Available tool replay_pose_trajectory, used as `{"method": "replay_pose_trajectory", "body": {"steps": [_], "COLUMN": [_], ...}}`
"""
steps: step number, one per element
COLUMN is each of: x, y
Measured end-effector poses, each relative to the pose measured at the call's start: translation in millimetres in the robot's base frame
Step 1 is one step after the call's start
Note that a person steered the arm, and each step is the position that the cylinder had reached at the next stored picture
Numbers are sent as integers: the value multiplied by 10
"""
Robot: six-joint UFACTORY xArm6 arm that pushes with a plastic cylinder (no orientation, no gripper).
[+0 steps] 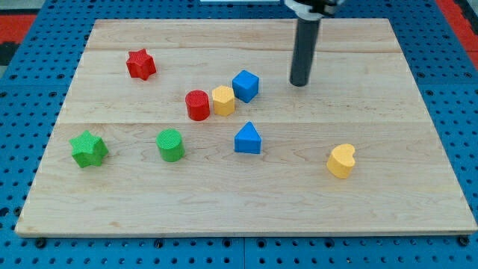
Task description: Push the cube above the red circle
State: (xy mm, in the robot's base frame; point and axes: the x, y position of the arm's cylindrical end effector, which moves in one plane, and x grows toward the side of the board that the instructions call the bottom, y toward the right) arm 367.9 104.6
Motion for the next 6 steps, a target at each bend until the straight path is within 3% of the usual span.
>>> {"method": "replay_pose_trajectory", "body": {"steps": [1,6], "x": [152,-187], "y": [-102,-1374]}}
